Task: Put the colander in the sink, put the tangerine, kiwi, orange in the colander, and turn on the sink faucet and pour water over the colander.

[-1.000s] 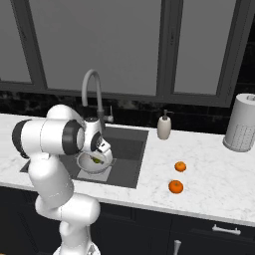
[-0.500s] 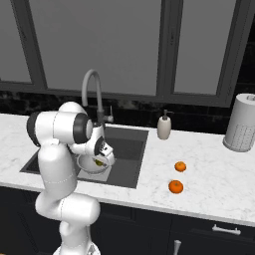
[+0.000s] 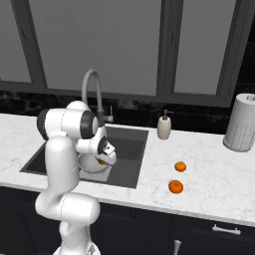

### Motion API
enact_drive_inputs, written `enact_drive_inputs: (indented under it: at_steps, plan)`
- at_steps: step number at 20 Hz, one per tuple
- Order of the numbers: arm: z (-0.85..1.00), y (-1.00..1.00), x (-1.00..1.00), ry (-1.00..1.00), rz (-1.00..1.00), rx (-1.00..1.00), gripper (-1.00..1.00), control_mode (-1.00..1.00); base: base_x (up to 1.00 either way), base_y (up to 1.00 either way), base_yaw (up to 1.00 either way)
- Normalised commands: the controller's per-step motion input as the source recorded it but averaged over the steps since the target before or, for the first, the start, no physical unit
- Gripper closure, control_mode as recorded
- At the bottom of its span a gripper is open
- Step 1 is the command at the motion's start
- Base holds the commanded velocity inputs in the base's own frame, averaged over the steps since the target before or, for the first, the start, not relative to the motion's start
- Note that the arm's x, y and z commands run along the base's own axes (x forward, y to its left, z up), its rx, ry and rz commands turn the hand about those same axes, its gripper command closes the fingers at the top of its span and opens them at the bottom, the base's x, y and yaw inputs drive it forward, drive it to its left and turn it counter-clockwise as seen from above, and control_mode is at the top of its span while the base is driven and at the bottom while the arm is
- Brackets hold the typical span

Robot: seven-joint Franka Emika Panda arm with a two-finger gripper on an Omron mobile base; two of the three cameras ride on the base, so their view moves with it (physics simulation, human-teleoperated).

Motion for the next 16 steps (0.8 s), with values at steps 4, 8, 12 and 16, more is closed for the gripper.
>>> enact_drive_inputs:
  at_steps: [4,8,12,16]
  plan:
    - [-0.17,0.00,0.07,0.00,0.00,0.00,1.00,-1.00,0.00,0.00,0.00]
    - [-0.06,0.00,0.00,0.00,0.00,0.00,1.00,-1.00,0.00,0.00,0.00]
    - [-0.04,0.01,0.05,0.00,0.00,0.00,-1.00,-1.00,0.00,0.00,0.00]
    - [0.00,0.00,0.00,0.00,0.00,0.00,-1.00,-1.00,0.00,0.00,0.00]
